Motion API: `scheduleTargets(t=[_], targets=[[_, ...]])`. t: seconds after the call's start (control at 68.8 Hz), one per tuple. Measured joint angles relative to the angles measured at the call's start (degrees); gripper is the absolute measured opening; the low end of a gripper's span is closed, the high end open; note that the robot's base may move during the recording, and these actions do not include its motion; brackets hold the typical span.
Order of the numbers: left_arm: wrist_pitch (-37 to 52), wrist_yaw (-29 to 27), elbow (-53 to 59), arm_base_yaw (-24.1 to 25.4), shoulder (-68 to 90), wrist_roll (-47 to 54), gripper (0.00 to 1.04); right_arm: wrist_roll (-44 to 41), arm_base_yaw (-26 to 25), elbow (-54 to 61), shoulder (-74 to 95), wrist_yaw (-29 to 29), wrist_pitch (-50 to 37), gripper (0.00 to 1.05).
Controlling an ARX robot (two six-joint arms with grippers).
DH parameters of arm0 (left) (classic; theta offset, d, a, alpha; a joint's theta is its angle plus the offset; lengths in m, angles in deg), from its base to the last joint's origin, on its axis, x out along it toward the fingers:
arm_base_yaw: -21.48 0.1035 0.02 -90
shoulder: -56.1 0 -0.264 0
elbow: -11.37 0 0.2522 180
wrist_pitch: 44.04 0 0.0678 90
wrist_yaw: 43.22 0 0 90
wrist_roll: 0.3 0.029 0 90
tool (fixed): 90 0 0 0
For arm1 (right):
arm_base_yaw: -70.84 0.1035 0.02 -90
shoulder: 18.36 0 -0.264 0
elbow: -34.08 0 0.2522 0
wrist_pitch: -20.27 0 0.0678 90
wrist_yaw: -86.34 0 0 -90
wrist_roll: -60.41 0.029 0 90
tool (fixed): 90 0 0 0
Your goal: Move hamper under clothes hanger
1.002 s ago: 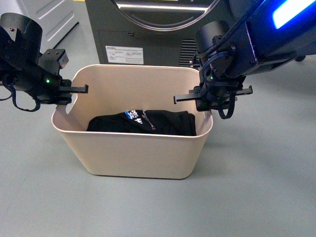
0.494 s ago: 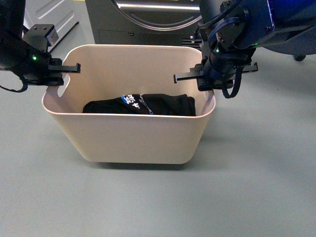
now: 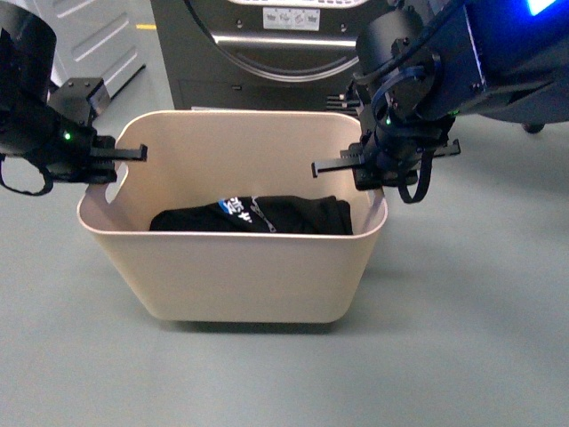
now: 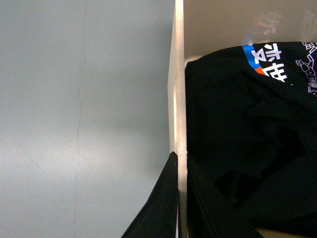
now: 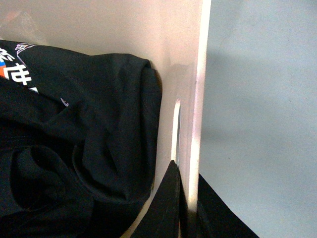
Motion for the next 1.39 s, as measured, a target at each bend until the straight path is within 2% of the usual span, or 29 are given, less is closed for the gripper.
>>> scheduleTargets(t=[0.334, 0.683, 1.394], targets=[[-0.1, -0.9, 0.1, 1.9, -0.1, 0.0, 0.04, 0.0, 2.0, 0.0, 0.0, 1.4, -0.1, 0.03], [-0.1, 0.7, 0.1, -0.8, -0.1, -0.1, 0.04, -0.1, -0.9, 0.0, 0.0, -0.3, -0.1, 0.03], [-0.1, 0.0, 0.2, 0.2, -0.1, -0.2, 0.04, -0.2, 0.0, 0.0, -0.1, 0.2, -0.1, 0.03]])
